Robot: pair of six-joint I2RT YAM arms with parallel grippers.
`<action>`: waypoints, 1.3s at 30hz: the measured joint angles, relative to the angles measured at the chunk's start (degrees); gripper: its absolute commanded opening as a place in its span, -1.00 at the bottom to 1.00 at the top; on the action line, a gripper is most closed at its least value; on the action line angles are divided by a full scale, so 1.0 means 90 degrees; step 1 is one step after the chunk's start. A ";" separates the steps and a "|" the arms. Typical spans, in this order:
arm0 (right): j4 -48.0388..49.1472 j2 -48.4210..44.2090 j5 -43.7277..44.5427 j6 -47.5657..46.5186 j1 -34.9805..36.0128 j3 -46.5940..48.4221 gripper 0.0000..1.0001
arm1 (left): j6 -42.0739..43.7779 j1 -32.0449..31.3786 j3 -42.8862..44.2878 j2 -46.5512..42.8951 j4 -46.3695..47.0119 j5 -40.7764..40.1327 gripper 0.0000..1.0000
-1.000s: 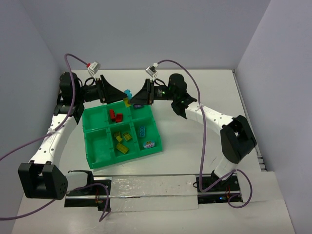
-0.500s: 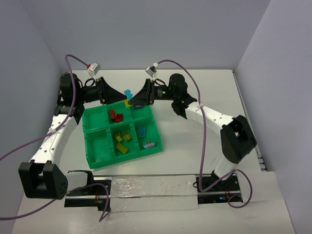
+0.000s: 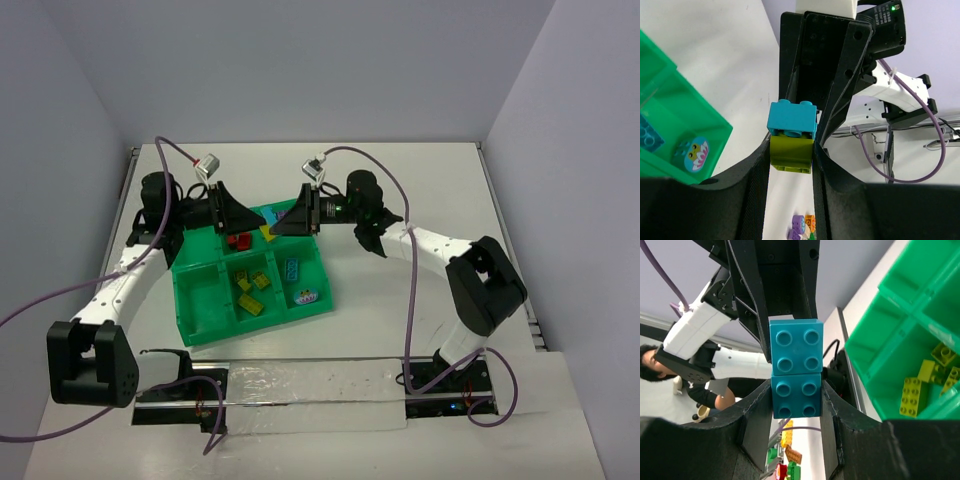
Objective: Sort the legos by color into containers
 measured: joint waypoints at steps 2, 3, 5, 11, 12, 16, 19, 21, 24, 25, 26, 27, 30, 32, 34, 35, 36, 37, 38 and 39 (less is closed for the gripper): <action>0.0061 -0.0036 0.0025 -0.0006 -0.0002 -0.0192 -1.00 | -0.0026 -0.0021 -0.0139 0.0011 0.0035 0.0004 -1.00; 0.0083 -0.0074 0.0037 -0.0012 -0.0030 -0.0285 -1.00 | -0.0028 -0.0017 -0.0177 0.0022 0.0042 0.0001 -1.00; 0.0128 -0.0159 0.0066 -0.0042 -0.0118 -0.0481 -1.00 | -0.0073 -0.0020 -0.0220 0.0059 0.0076 -0.0004 -1.00; 0.0105 -0.0413 0.0157 -0.0136 -0.0406 -0.1281 -1.00 | -0.0306 -0.0710 -0.0097 0.0552 0.0524 -0.0113 -1.00; 0.0077 -0.0476 0.0164 -0.0160 -0.0450 -0.1408 -1.00 | -0.0365 -0.0907 -0.0022 0.0726 0.0621 -0.0123 -1.00; -0.0042 -0.0809 0.0253 -0.0254 -0.0700 -0.1842 -1.00 | -0.0560 -0.1309 0.0204 0.1270 0.0900 -0.0151 -1.00; -0.0490 -0.1110 0.0347 -0.0598 -0.0833 -0.1947 -1.00 | -0.0575 -0.1311 0.0350 0.1471 0.0918 -0.0249 -1.00; -0.0921 -0.1281 0.0455 -0.0957 -0.0858 -0.1923 -1.00 | -0.0509 -0.1303 0.0481 0.1527 0.0824 -0.0333 -1.00; -0.1756 -0.1483 0.0669 -0.1608 -0.0855 -0.1829 -1.00 | -0.0245 -0.1302 0.0744 0.1547 0.0535 -0.0453 -1.00; -0.1986 -0.1513 0.0738 -0.1771 -0.0853 -0.1790 -1.00 | -0.0169 -0.1300 0.0827 0.1547 0.0438 -0.0487 -1.00; -0.2190 -0.1526 0.0810 -0.1931 -0.0844 -0.1751 -1.00 | -0.0082 -0.1292 0.0895 0.1546 0.0343 -0.0524 -1.00; -0.2390 -0.1528 0.0885 -0.2087 -0.0827 -0.1710 -1.00 | 0.0010 -0.1275 0.0947 0.1541 0.0234 -0.0559 -1.00; -0.2955 -0.1524 0.1153 -0.2494 -0.0742 -0.1597 -1.00 | 0.0250 -0.1173 0.1007 0.1500 -0.0103 -0.0655 -1.00; -0.3424 -0.1497 0.1386 -0.2796 -0.0605 -0.1447 -0.98 | 0.0439 -0.1056 0.1017 0.1460 -0.0381 -0.0724 -1.00; -0.3940 -0.1333 0.1661 -0.3123 -0.0330 -0.1046 -0.90 | 0.0637 -0.0922 0.1022 0.1390 -0.0764 -0.0762 -1.00; -0.4093 -0.1234 0.1761 -0.3251 -0.0176 -0.0838 -0.77 | 0.0735 -0.0845 0.1022 0.1345 -0.0935 -0.0774 -1.00; -0.4193 -0.1139 0.1851 -0.3363 -0.0035 -0.0651 -0.62 | 0.0821 -0.0770 0.1022 0.1297 -0.1085 -0.0784 -1.00; -0.4256 -0.1059 0.1913 -0.3449 0.0084 -0.0508 -0.44 | 0.0900 -0.0704 0.1022 0.1248 -0.1214 -0.0793 -1.00; -0.4303 -0.0997 0.1957 -0.3517 0.0187 -0.0409 -0.27 | 0.0972 -0.0641 0.1022 0.1199 -0.1329 -0.0797 -1.00; -0.4344 -0.0949 0.1994 -0.3570 0.0264 -0.0345 -0.09 | 0.1041 -0.0590 0.1022 0.1149 -0.1433 -0.0799 -1.00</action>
